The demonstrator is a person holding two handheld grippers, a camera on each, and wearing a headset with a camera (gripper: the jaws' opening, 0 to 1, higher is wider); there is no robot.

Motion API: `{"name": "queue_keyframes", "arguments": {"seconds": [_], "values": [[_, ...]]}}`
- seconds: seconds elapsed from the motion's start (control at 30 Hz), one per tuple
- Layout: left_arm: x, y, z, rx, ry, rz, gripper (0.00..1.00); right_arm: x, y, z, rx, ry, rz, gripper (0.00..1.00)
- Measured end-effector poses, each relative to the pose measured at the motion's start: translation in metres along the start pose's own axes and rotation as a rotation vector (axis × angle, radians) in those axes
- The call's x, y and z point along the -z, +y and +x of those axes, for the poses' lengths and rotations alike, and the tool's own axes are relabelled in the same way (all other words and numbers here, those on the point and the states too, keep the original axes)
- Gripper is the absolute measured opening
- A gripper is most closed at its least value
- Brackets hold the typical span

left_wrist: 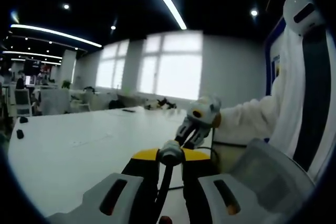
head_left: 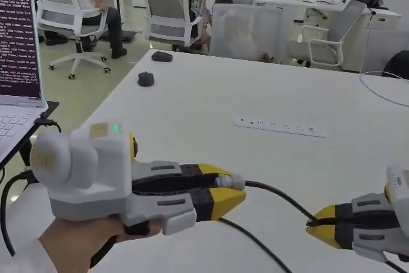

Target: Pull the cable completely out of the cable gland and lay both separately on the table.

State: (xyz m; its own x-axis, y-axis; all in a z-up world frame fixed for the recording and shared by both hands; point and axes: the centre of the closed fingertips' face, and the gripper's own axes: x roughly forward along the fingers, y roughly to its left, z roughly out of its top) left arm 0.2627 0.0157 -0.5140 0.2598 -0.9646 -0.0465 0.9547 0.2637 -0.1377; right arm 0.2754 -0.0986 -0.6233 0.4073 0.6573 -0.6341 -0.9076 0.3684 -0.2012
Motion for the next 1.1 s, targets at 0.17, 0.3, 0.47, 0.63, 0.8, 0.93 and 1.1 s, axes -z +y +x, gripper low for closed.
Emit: {"name": "queue_keyframes", "arguments": {"seconds": [0.17,0.3,0.47,0.63,0.8,0.93,1.1], "values": [[-0.001,0.002,0.000,-0.010,-0.006,-0.017,0.16,-0.002,-0.005,-0.001,0.016,-0.002,-0.007,0.03],[-0.002,0.006,-0.001,-0.032,-0.014,-0.019,0.16,-0.010,-0.011,-0.007,0.043,-0.014,0.004,0.04],[-0.003,0.012,-0.004,-0.057,-0.019,-0.021,0.16,-0.052,-0.010,-0.022,0.048,-0.175,0.028,0.11],[0.003,0.012,-0.001,-0.064,0.013,-0.005,0.16,-0.090,0.004,-0.027,0.009,-0.243,-0.034,0.19],[0.007,0.009,0.000,-0.051,0.029,-0.004,0.16,-0.118,0.018,-0.015,-0.023,-0.261,-0.134,0.25],[0.010,0.004,0.002,-0.030,0.048,0.005,0.16,-0.129,0.027,0.002,-0.051,-0.253,-0.184,0.27],[0.013,-0.001,0.004,-0.003,0.061,0.009,0.16,-0.125,0.033,0.016,-0.078,-0.213,-0.238,0.25]]}}
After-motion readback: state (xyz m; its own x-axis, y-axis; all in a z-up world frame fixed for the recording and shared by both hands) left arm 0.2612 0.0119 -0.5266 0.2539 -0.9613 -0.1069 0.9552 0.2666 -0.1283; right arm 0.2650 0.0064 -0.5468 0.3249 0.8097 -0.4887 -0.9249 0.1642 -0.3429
